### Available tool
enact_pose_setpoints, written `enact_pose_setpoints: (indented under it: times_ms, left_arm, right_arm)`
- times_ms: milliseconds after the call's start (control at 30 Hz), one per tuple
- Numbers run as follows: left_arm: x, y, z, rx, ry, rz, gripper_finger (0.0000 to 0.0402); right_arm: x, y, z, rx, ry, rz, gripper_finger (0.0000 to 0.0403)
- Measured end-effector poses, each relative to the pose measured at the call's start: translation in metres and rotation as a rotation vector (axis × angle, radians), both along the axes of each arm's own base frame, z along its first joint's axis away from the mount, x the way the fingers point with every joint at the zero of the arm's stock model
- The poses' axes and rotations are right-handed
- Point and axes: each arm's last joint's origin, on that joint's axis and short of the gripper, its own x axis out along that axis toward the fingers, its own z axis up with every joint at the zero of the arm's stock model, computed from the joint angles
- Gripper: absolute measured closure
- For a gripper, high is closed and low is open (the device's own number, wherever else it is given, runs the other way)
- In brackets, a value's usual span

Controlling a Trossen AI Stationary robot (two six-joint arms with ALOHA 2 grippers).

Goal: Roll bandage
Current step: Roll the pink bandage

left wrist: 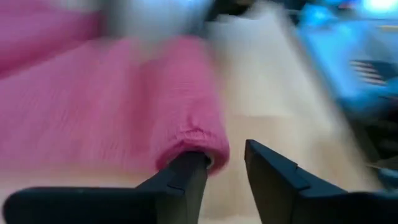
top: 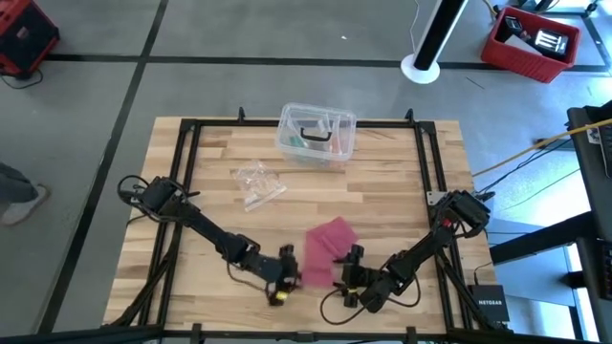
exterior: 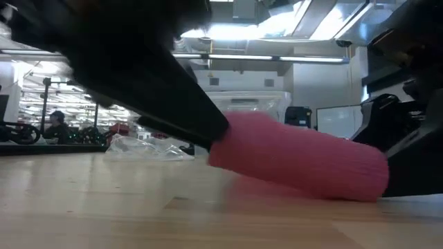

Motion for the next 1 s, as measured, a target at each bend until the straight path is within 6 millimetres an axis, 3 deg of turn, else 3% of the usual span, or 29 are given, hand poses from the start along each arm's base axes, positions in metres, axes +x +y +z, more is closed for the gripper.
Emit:
enact_pose_setpoints:
  times_ms: [233,600,733,1000]
  left_arm:
    - [0.001,-0.004,0.003,0.005,-0.046,0.034,0.0341]
    - [0.001,-0.003,0.004,-0.034,-0.048,0.126,0.0356]
    - [0.001,-0.002,0.004,-0.103,-0.030,0.192,0.0349]
    - [0.004,0.006,0.004,-0.073,-0.065,0.296,0.0299]
  right_arm:
    - [0.002,-0.002,0.000,-0.006,-0.015,-0.016,0.0107]
    - [0.002,0.000,0.000,0.031,-0.020,-0.009,0.0107]
    - [0.002,0.000,0.001,0.057,-0.025,-0.016,0.0107]
    - [0.006,0.007,0.005,0.104,-0.017,0.036,0.0107]
